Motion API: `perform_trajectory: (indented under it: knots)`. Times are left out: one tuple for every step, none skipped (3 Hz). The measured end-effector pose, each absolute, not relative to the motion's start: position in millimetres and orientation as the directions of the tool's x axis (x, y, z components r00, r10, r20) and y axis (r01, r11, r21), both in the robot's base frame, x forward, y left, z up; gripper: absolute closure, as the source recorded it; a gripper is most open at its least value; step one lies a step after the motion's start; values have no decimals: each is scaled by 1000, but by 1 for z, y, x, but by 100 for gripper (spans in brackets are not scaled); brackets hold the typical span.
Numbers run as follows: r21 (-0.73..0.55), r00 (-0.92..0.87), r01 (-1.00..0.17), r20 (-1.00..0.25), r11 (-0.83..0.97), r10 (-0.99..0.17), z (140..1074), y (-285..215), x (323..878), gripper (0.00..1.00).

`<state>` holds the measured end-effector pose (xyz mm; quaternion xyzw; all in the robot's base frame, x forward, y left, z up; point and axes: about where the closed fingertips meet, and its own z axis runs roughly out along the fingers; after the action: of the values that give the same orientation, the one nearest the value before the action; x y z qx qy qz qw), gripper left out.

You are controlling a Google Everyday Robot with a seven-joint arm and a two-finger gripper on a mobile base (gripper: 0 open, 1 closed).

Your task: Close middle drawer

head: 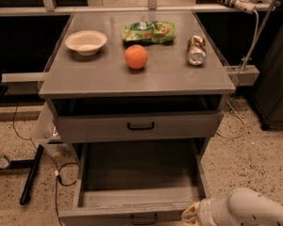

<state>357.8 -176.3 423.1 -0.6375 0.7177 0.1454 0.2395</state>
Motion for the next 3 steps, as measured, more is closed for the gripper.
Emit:
perform_trajectory:
  knots:
    - [-97, -72, -985, -529, 145, -845, 423, -176, 358, 59]
    - [-97, -72, -985, -529, 145, -845, 423, -176, 358, 35]
    - [-97, -72, -985, -529, 145, -845, 423, -176, 358, 12]
